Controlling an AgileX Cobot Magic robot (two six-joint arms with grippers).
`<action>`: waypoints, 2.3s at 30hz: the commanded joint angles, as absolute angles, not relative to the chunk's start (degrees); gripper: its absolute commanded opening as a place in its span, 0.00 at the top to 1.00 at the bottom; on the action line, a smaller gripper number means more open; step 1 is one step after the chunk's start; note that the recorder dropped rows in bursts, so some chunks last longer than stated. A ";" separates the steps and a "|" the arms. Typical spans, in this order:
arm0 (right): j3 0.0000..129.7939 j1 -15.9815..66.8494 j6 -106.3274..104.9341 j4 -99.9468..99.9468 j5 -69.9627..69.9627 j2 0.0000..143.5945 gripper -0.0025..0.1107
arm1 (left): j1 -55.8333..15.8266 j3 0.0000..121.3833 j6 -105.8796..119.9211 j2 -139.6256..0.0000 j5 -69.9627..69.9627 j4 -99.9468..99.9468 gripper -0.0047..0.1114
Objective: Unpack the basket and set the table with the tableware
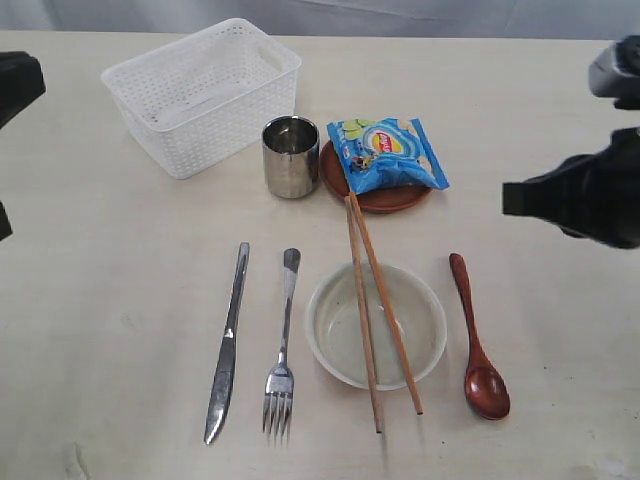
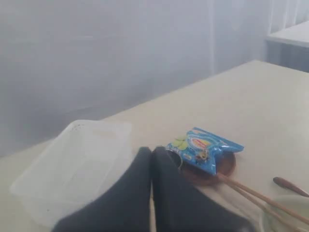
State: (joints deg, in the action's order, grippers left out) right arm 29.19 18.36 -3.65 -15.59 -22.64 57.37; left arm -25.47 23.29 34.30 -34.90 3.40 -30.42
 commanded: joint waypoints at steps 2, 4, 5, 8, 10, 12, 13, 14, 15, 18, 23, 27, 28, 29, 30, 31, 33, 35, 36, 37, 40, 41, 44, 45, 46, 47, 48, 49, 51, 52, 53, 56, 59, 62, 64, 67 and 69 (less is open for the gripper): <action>28.22 18.80 -2.34 -19.29 -33.29 51.88 0.94 | -25.36 21.57 33.79 -33.72 2.10 -30.39 0.96; 30.65 20.43 -3.70 -21.10 -39.03 51.88 0.91 | -25.36 21.57 33.79 -33.72 1.45 -30.39 0.96; 32.06 21.82 -2.40 -21.21 -40.53 51.01 0.93 | -25.36 21.57 33.79 -33.72 1.02 -30.39 0.96; 34.65 27.54 0.96 -20.86 -41.28 47.84 0.98 | -25.36 21.57 33.79 -33.72 0.38 -30.39 0.96; 34.77 31.88 6.39 -17.98 -41.72 48.13 0.98 | -25.36 21.57 34.14 -33.72 0.00 -30.39 0.96; 34.56 36.09 11.93 -13.66 -42.46 50.31 0.98 | -25.36 21.57 34.68 -33.72 0.00 -30.26 0.96; 34.72 38.70 14.61 -10.57 -42.82 51.96 0.98 | -25.36 21.57 35.37 -33.72 0.00 -30.26 0.96; 35.26 41.53 17.01 -8.44 -43.50 53.62 0.98 | -25.36 21.57 36.02 -33.72 0.00 -30.26 0.96; 36.10 43.91 20.20 -5.74 -44.64 54.90 0.98 | -25.36 21.57 36.08 -33.72 0.00 -30.26 0.96; 40.68 53.96 35.45 9.07 -55.61 59.11 0.98 | -25.36 21.57 36.08 -33.72 0.00 -30.26 0.96; 44.32 68.91 48.11 25.90 -68.92 65.62 0.98 | -25.36 21.57 36.08 -33.72 0.00 -30.26 0.96; 45.41 69.30 56.91 23.42 -56.65 66.72 0.98 | -25.36 21.57 35.95 -33.72 -1.25 -30.37 0.96; 45.51 69.26 60.13 23.32 -53.55 66.72 0.98 | -25.36 21.57 35.95 -33.72 -1.39 -30.37 0.96; 45.51 69.26 62.23 23.32 -51.97 66.72 0.98 | -25.36 21.57 35.95 -33.72 -1.64 -30.37 0.96; 45.51 69.26 64.21 23.32 -50.72 66.84 0.98 | -25.36 21.57 35.95 -33.72 -1.64 -30.37 0.96; 45.63 69.26 65.33 23.16 -50.19 67.29 0.97 | -25.36 21.57 35.95 -33.72 -1.64 -30.37 0.96; 46.62 69.26 65.71 22.74 -50.28 67.99 0.90 | -25.36 21.57 35.53 -33.72 -1.64 -30.37 0.96; 48.45 69.26 65.71 22.15 -50.72 69.19 0.75 | -25.36 21.57 34.12 -33.72 -1.64 -30.37 0.96; 49.37 69.26 65.71 22.13 -51.31 69.92 0.68 | -25.36 21.57 33.76 -33.72 -1.64 -30.37 0.96; 50.50 69.26 65.82 22.13 -51.84 70.77 0.58 | -25.36 21.57 33.36 -33.72 -1.64 -30.37 0.96; 53.92 69.26 66.99 22.13 -55.12 74.28 0.39 | -25.36 21.57 32.92 -33.72 -1.64 -30.37 0.96; 54.99 69.26 67.33 22.13 -57.12 75.41 0.39 | -25.36 21.57 32.96 -33.72 -1.82 -30.37 0.96; 57.41 69.26 67.61 21.86 -60.58 79.31 0.39 | -25.36 21.57 32.85 -33.72 -1.77 -30.45 0.96; 57.91 69.26 67.66 21.86 -60.85 80.49 0.39 | -25.36 21.71 32.61 -33.72 -1.77 -30.45 0.96; 58.38 69.01 67.91 22.09 -60.84 81.60 0.39 | -25.36 21.72 32.37 -33.72 -1.65 -30.45 0.96; 58.67 68.62 68.18 21.98 -60.97 82.58 0.39 | -25.36 21.90 32.19 -33.72 -1.65 -30.45 0.96; 58.67 67.98 68.62 21.83 -60.97 83.20 0.39 | -25.36 21.85 31.86 -33.62 -1.65 -30.45 0.96; 58.67 67.13 69.05 21.54 -60.97 83.87 0.39 | -25.36 21.85 31.45 -33.34 -1.65 -30.45 0.96; 58.67 64.93 68.63 19.29 -60.41 84.72 0.39 | -25.36 21.85 31.45 -33.04 -1.65 -30.45 0.96; 58.56 63.67 66.76 17.44 -59.18 85.15 0.39 | -25.36 21.85 31.45 -32.68 -1.43 -30.45 0.96; 58.56 62.43 64.43 15.43 -57.50 85.40 0.39 | -25.36 21.85 31.45 -32.54 -1.43 -30.45 0.96; 58.56 60.02 61.24 13.00 -54.84 85.95 0.39 | -25.36 21.85 31.45 -31.98 -1.43 -30.45 0.96; 58.56 59.94 58.61 13.00 -55.62 87.31 0.39 | -25.36 21.85 31.45 -31.98 -1.32 -30.45 0.96; 58.56 59.85 53.94 10.55 -56.79 90.62 0.39 | -25.36 21.85 31.45 -31.98 -1.32 -30.45 0.96; 58.56 59.51 53.79 10.87 -57.33 93.05 0.39 | -25.36 21.85 31.45 -31.98 -1.32 -30.45 0.96; 58.56 59.44 53.79 12.37 -57.06 95.28 0.39 | -25.36 21.85 31.45 -31.98 -1.32 -30.45 0.96; 58.56 59.44 53.79 11.99 -56.17 95.99 0.39 | -25.36 21.85 31.45 -31.98 -1.32 -30.45 0.96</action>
